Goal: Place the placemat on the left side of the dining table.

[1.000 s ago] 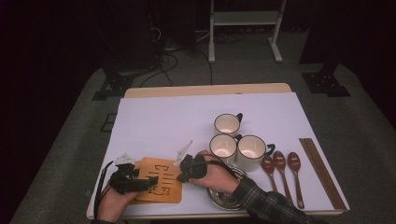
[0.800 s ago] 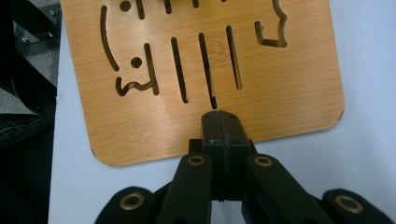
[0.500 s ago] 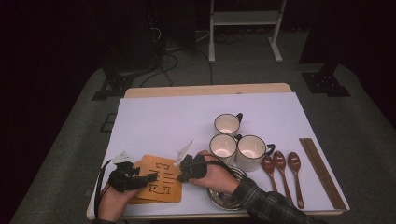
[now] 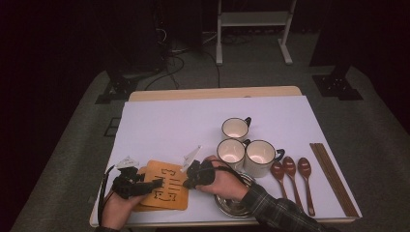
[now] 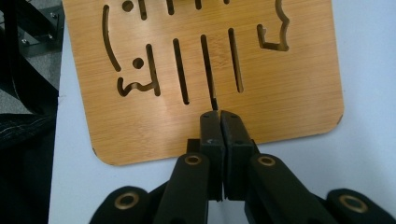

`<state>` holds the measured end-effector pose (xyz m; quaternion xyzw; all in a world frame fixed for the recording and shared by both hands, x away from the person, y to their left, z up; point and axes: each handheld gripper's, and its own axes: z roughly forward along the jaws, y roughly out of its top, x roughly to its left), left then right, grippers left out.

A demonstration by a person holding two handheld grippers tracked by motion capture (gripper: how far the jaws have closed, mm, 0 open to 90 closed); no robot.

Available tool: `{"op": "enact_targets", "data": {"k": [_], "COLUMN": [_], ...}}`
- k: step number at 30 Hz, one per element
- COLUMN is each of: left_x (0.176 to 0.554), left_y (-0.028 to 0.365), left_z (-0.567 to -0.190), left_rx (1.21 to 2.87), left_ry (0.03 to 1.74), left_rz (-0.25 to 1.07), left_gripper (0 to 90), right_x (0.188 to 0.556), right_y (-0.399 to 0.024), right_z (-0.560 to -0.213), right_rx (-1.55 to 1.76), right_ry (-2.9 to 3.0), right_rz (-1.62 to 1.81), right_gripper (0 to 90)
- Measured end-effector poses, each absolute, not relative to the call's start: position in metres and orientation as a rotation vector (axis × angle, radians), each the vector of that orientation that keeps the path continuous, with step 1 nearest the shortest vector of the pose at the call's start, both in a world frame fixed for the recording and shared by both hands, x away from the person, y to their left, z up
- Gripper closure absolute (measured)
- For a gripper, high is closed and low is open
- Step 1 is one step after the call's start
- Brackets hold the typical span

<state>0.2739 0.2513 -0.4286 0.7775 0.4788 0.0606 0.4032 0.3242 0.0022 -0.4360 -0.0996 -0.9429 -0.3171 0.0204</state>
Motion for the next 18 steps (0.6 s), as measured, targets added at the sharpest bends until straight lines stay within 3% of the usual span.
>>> {"op": "enact_targets", "data": {"k": [18], "left_x": [0.275], "left_y": [0.252], "left_z": [-0.430], "left_rx": [1.959], "left_ry": [1.226], "left_rz": [0.134], "left_gripper": [40.9], "right_x": [0.328], "right_y": [-0.006], "right_z": [-0.421], "right_rx": [-0.345], "right_ry": [-2.899], "right_rz": [-1.073], "right_gripper": [73.9]}}
